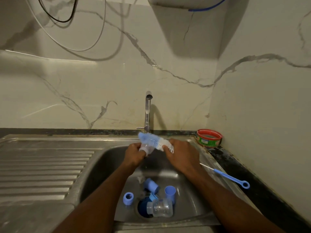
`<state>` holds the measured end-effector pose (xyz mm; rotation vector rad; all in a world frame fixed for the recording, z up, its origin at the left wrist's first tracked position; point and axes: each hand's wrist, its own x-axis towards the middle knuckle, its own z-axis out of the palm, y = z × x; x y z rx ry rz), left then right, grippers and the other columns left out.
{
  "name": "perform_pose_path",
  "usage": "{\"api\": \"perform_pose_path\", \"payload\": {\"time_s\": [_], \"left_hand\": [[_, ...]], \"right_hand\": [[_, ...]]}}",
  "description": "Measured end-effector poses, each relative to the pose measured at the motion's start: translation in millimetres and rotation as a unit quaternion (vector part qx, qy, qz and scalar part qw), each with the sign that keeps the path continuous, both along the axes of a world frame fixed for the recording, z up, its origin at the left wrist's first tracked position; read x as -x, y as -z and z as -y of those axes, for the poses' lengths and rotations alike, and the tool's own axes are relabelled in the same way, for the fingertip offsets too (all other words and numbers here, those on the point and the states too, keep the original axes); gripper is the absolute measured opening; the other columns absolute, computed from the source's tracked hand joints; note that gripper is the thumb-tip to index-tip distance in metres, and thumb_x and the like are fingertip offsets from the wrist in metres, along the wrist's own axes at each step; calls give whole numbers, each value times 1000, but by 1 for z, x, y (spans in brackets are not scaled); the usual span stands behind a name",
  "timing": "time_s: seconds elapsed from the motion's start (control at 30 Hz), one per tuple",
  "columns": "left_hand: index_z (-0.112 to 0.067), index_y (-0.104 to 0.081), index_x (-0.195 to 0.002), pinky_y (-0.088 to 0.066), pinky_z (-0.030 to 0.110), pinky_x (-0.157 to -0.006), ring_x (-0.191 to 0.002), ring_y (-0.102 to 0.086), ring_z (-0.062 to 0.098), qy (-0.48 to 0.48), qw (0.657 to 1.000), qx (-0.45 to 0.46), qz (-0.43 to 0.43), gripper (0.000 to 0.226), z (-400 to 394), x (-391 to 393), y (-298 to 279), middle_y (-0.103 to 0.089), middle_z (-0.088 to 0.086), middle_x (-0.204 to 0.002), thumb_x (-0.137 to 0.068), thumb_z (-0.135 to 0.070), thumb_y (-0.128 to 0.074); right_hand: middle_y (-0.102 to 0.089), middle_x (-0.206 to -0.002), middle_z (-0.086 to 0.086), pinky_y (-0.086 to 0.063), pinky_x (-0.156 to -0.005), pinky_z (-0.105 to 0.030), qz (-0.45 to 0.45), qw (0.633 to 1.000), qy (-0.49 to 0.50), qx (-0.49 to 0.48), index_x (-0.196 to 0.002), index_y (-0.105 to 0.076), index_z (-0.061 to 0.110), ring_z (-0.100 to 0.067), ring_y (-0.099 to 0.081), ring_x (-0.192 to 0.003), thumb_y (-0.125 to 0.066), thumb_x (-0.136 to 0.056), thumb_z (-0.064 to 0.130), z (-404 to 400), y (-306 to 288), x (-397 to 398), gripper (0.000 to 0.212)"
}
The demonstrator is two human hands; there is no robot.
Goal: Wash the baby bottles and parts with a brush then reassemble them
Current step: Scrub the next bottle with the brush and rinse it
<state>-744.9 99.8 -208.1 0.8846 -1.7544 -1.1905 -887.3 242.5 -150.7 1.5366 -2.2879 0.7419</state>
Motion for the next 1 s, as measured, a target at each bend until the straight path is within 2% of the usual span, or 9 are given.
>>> {"api": "perform_pose_path", "payload": {"time_s": [0.13, 0.23, 0.37, 0.43, 0.53, 0.63, 0.77, 0.83, 1.0], "left_hand": [[-16, -69, -124, -61, 34, -89, -107, -67, 16, 6, 1000, 14, -7, 29, -8, 7, -11, -71, 2, -119, -95, -10, -66], [-12, -68, -123, -59, 21, -73, -99, -68, 14, -22, 1000, 11, -5, 26, -7, 7, -10, -70, 4, -116, -98, -14, -63], [-6, -60, -121, -60, 43, -88, -98, -70, 29, -10, 997, -69, 24, 26, -7, 5, -3, -70, 15, -113, -99, -18, -64], [-4, -60, -123, -63, 40, -80, -91, -75, 31, 50, 991, -123, -29, 24, -14, 4, -7, -74, 18, -105, -103, -18, -57], [-12, -56, -129, -62, 29, -70, -87, -76, 27, 96, 989, -104, -44, 29, -18, 4, -14, -72, 18, -109, -100, -10, -60], [-19, -55, -135, -62, 31, -73, -95, -74, 25, 78, 995, -56, -27, 46, -13, 5, -12, -65, 9, -121, -93, -5, -68], [-15, -61, -126, -60, 48, -90, -103, -70, 20, -1, 1000, -2, -8, 36, 4, -2, 4, -69, 8, -117, -92, -23, -71], [-14, -62, -121, -59, 51, -92, -102, -70, 20, -8, 1000, -6, -3, 28, 14, -3, 11, -71, 8, -113, -94, -17, -70], [-19, -60, -122, -63, 41, -80, -94, -73, 28, 43, 995, -75, -48, 22, -16, 0, -14, -65, 15, -117, -102, -11, -56]], "right_hand": [[-71, -113, 1, -52, -80, -34, 8, 998, 65, 1, -125, -64, 31, -19, -66, -100, -51, -99, 53, 0, -2, 12, 36], [-71, -107, 2, -51, -75, -34, -9, 1000, 19, -20, -121, -63, 31, -20, -66, -94, -47, -99, 56, 0, 2, 8, 37], [-70, -104, 5, -46, -70, -31, -25, 998, -52, -14, -121, -63, 33, -18, -65, -93, -51, -97, 59, -3, 4, -5, 38], [-71, -107, 5, -42, -68, -31, -34, 999, -27, -9, -124, -62, 34, -20, -66, -96, -50, -97, 58, -3, 2, -5, 38], [-71, -113, 3, -44, -72, -31, -5, 999, 46, 20, -127, -62, 33, -19, -66, -99, -49, -99, 55, -3, -5, 5, 38], [-70, -113, 2, -48, -75, -33, -1, 998, 61, 13, -127, -62, 32, -20, -65, -100, -50, -99, 54, -5, -4, 12, 38], [-71, -110, 4, -55, -84, -38, 15, 998, -35, -40, -124, -63, 33, -18, -66, -97, -51, -96, 60, -3, 4, -1, 41], [-71, -109, 4, -55, -84, -38, 1, 998, -56, -38, -125, -62, 33, -18, -66, -97, -50, -96, 60, -3, 4, -8, 42], [-70, -117, 2, -51, -82, -34, 21, 998, 52, 11, -129, -62, 32, -18, -65, -103, -49, -99, 54, -2, -2, 7, 39]]}}
